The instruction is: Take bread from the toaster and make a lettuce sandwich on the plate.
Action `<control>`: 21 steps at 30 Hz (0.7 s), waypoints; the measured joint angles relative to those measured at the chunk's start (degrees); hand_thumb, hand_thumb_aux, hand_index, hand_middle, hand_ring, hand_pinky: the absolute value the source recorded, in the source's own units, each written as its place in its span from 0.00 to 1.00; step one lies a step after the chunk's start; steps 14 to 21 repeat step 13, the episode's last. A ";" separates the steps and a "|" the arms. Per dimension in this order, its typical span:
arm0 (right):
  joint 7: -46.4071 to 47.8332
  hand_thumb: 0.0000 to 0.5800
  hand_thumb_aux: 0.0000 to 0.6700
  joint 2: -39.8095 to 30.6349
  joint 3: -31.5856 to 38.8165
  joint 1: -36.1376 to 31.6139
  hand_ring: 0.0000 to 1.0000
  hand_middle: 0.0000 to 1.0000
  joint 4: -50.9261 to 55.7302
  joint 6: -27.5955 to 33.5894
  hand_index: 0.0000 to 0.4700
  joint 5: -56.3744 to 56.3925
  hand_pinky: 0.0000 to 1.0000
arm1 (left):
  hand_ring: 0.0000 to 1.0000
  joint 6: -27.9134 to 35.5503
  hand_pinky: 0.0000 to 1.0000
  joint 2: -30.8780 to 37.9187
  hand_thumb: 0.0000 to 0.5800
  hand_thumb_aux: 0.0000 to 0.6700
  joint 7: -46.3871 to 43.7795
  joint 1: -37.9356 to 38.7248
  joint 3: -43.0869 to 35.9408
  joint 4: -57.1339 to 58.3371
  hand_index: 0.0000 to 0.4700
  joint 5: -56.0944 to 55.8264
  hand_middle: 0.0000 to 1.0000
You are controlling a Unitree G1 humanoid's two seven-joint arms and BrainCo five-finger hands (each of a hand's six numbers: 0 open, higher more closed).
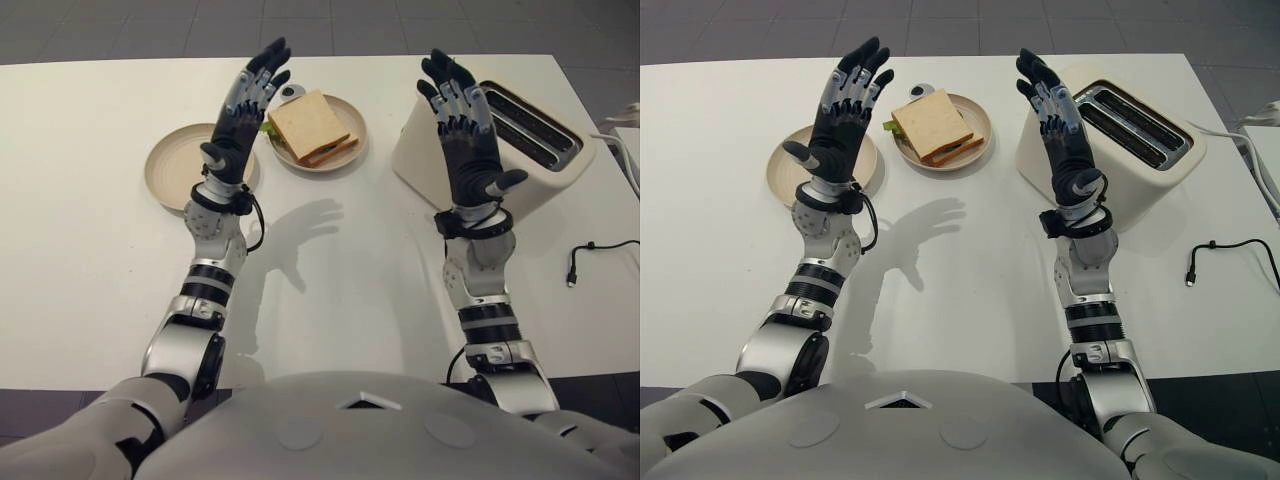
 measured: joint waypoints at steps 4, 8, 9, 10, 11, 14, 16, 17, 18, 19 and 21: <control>1.40 0.00 0.00 0.40 -0.02 0.01 0.00 0.00 -0.27 1.60 0.00 0.18 0.00 | 0.00 1.51 0.00 -0.50 0.00 0.00 -2.06 -0.10 2.16 0.57 0.00 -0.80 0.00; 1.67 0.00 0.00 1.26 -0.12 0.17 0.00 0.00 -0.46 2.62 0.00 0.00 0.00 | 0.00 1.90 0.00 -1.82 0.00 0.00 -3.46 -0.96 4.20 2.71 0.00 -1.58 0.00; 1.79 0.00 0.00 1.40 -0.09 0.30 0.00 0.00 -0.49 2.97 0.00 -0.02 0.00 | 0.00 1.87 0.00 -2.21 0.00 0.00 -3.76 -1.09 4.44 3.18 0.00 -1.55 0.00; 2.04 0.00 0.00 1.70 -0.09 0.36 0.00 0.00 -0.49 3.45 0.00 -0.02 0.00 | 0.00 1.87 0.00 -2.54 0.00 0.00 -4.15 -1.11 4.79 3.71 0.00 -1.52 0.00; 2.17 0.00 0.00 1.94 -0.10 0.35 0.00 0.00 -0.48 3.67 0.00 0.00 0.00 | 0.00 1.89 0.00 -2.64 0.00 0.00 -4.36 -1.11 5.11 3.80 0.00 -1.53 0.00; 2.35 0.00 0.00 2.48 -0.20 0.20 0.00 0.00 -0.37 3.86 0.00 0.01 0.00 | 0.00 2.11 0.00 -3.24 0.00 0.00 -4.50 -1.26 6.00 4.27 0.00 -1.54 0.00; 2.35 0.00 0.00 2.48 -0.20 0.20 0.00 0.00 -0.37 3.86 0.00 0.01 0.00 | 0.00 2.11 0.00 -3.24 0.00 0.00 -4.50 -1.26 6.00 4.27 0.00 -1.54 0.00; 2.35 0.00 0.00 2.48 -0.20 0.20 0.00 0.00 -0.37 3.86 0.00 0.01 0.00 | 0.00 2.11 0.00 -3.24 0.00 0.00 -4.50 -1.26 6.00 4.27 0.00 -1.54 0.00; 2.35 0.00 0.00 2.48 -0.20 0.20 0.00 0.00 -0.37 3.86 0.00 0.01 0.00 | 0.00 2.11 0.00 -3.24 0.00 0.00 -4.50 -1.26 6.00 4.27 0.00 -1.54 0.00; 2.35 0.00 0.00 2.48 -0.20 0.20 0.00 0.00 -0.37 3.86 0.00 0.01 0.00 | 0.00 2.11 0.00 -3.24 0.00 0.00 -4.50 -1.26 6.00 4.27 0.00 -1.54 0.00; 2.35 0.00 0.00 2.48 -0.20 0.20 0.00 0.00 -0.37 3.86 0.00 0.01 0.00 | 0.00 2.11 0.00 -3.24 0.00 0.00 -4.50 -1.26 6.00 4.27 0.00 -1.54 0.00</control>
